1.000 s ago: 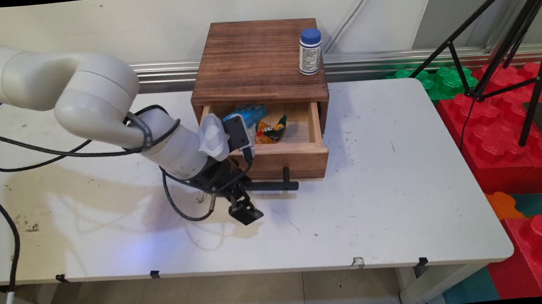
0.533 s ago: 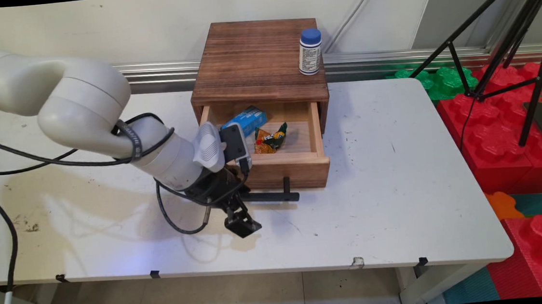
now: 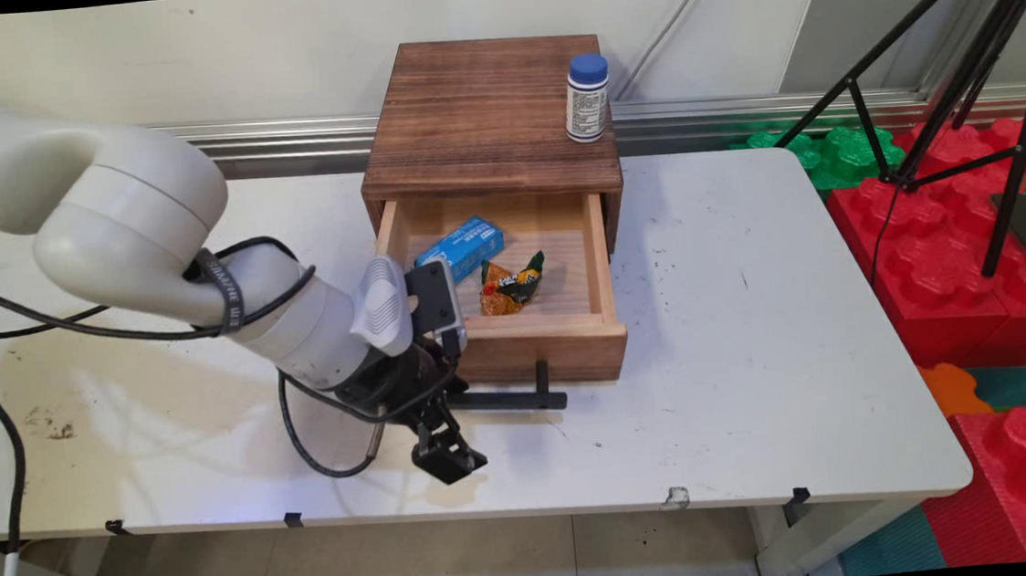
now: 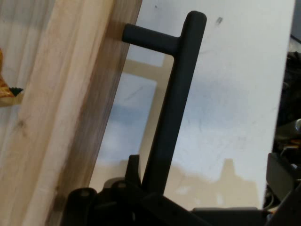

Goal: Open the drawer

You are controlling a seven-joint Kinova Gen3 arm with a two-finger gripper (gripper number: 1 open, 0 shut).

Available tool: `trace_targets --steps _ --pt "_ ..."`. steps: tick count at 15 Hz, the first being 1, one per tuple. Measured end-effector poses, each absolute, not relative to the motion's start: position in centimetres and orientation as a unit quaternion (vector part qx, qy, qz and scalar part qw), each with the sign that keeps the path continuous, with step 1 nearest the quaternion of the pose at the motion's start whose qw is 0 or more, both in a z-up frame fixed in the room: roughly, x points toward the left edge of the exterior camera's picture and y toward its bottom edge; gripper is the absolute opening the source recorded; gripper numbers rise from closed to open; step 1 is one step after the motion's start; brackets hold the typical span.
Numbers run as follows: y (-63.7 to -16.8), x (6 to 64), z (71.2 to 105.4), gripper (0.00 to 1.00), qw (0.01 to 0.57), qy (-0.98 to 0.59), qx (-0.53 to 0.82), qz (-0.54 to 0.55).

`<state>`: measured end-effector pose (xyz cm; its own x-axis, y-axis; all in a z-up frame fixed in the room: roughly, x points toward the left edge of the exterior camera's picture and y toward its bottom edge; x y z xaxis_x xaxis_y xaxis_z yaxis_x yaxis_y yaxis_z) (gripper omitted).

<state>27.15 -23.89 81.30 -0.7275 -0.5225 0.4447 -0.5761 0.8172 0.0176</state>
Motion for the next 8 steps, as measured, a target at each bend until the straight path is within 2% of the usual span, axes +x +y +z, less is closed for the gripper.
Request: trace_targets --steps 8 --pt "-22.0 26.8 81.7 1.0 0.223 -0.929 0.291 0.048"
